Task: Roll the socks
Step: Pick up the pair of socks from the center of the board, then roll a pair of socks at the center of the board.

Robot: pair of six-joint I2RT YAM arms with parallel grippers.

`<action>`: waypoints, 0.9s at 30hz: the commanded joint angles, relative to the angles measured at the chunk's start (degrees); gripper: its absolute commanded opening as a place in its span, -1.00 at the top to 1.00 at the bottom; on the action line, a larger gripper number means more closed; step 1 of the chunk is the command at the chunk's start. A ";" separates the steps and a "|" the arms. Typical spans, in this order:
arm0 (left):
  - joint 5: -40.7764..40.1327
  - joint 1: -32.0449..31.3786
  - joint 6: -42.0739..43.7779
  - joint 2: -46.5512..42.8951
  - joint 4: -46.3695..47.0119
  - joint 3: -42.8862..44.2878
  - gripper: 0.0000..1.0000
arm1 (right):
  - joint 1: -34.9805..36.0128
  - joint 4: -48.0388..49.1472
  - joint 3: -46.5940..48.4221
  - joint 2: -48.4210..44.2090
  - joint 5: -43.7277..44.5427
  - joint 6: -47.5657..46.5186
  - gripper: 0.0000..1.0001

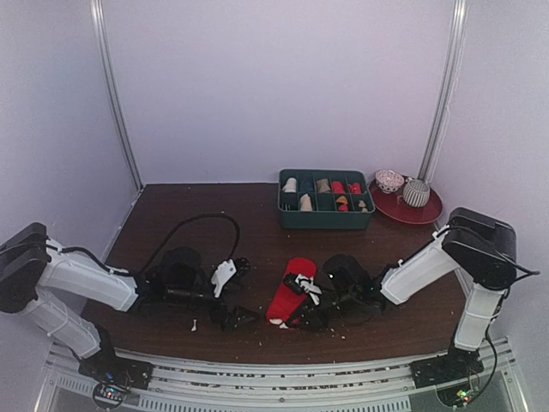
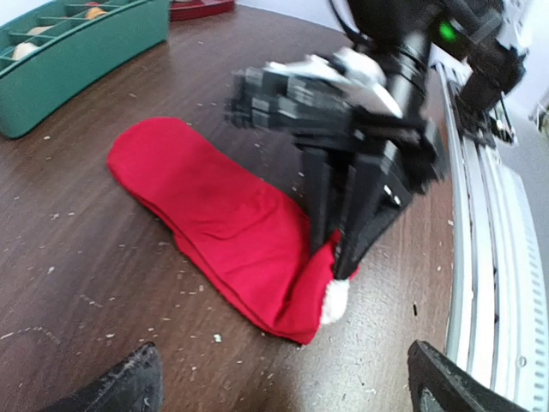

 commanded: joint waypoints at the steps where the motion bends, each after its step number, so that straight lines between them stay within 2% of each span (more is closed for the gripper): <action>1: 0.99 -1.76 5.79 4.61 6.99 2.36 -0.96 | -2.94 -8.45 -2.42 6.93 -15.55 15.11 0.71; 4: 1.24 -2.45 6.74 7.88 8.17 3.94 -0.96 | -4.69 -9.77 -2.20 8.41 -17.51 16.83 0.74; 12: 4.05 -4.40 9.00 15.62 9.42 8.15 -0.95 | -6.80 -18.83 1.62 9.79 -17.73 12.85 0.74; 15: 5.00 -5.29 9.89 18.72 7.45 10.46 -0.76 | -6.95 -21.71 2.94 10.34 -16.95 10.65 0.75; 19: 5.06 -5.36 9.68 21.67 5.88 11.72 -0.17 | -7.04 -22.51 3.22 9.90 -16.37 9.92 0.74; 23: 5.15 -5.33 8.77 24.03 5.45 12.21 0.23 | -7.08 -23.51 3.56 9.26 -15.77 8.90 0.71; 24: 5.34 -5.33 8.66 25.06 4.82 12.64 0.45 | -7.08 -23.67 3.55 9.06 -15.54 8.63 0.69; 25: 5.53 -5.33 8.44 25.87 4.35 12.98 0.79 | -7.06 -24.16 3.71 8.80 -15.05 8.22 0.64; 26: 5.83 -5.33 8.09 26.55 4.06 13.12 1.00 | -7.08 -24.85 3.93 8.44 -14.63 7.52 0.63; 27: 6.28 -5.33 7.62 27.01 4.16 13.01 1.00 | -7.09 -25.70 4.18 7.79 -13.93 6.68 0.58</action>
